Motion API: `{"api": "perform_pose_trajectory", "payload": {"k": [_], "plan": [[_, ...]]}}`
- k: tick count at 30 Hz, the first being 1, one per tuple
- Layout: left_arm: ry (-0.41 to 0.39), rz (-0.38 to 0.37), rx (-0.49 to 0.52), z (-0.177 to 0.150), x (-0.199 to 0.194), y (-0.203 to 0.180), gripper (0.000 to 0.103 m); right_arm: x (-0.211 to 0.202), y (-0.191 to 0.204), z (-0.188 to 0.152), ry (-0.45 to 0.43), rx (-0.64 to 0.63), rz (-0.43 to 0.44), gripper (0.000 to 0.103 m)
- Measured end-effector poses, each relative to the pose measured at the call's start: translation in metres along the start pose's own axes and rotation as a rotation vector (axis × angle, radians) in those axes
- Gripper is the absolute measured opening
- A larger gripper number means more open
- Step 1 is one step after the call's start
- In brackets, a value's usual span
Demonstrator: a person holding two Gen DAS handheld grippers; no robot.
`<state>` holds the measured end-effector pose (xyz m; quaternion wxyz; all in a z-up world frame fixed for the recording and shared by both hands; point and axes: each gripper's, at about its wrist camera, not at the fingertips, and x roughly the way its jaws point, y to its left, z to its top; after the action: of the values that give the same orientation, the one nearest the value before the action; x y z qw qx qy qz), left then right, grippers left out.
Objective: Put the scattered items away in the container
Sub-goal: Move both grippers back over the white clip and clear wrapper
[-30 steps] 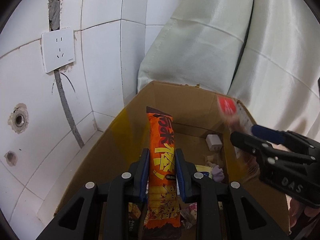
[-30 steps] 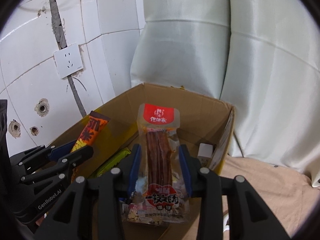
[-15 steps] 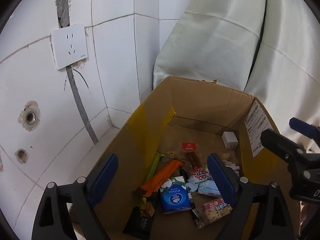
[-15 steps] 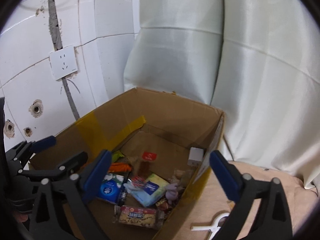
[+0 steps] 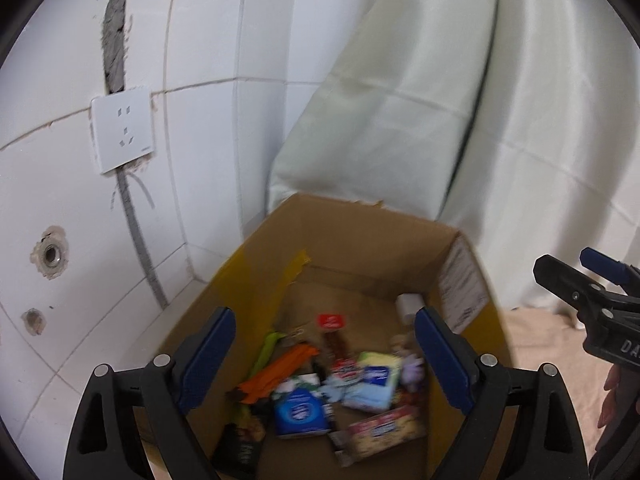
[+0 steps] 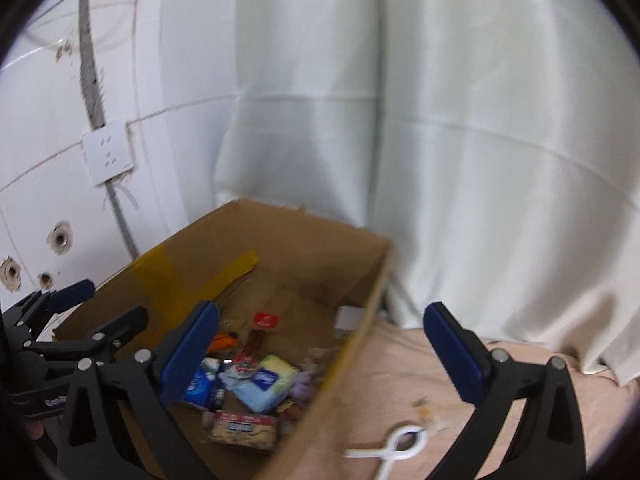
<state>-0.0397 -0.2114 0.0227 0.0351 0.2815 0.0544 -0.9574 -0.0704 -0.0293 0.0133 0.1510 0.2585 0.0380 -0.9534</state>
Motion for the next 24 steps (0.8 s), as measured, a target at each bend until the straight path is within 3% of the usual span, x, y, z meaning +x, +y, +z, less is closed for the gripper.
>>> {"api": "perform_pose_trajectory", "payload": {"k": [8, 16, 19, 24], "plan": [[-0.052, -0.114, 0.070, 0.006, -0.023, -0.067, 0.092, -0.027, -0.051, -0.001, -0.011, 0.025, -0.101, 0.103], [-0.073, -0.217, 0.172, 0.000, -0.035, -0.147, 0.092, -0.054, -0.116, -0.026, 0.005, 0.090, -0.179, 0.103], [-0.052, -0.253, 0.165, -0.006, -0.030, -0.168, 0.092, -0.063, -0.137, -0.040, 0.012, 0.106, -0.199, 0.103], [0.062, -0.341, 0.185, -0.028, -0.005, -0.205, 0.092, -0.068, -0.171, -0.066, 0.041, 0.143, -0.216, 0.103]]}}
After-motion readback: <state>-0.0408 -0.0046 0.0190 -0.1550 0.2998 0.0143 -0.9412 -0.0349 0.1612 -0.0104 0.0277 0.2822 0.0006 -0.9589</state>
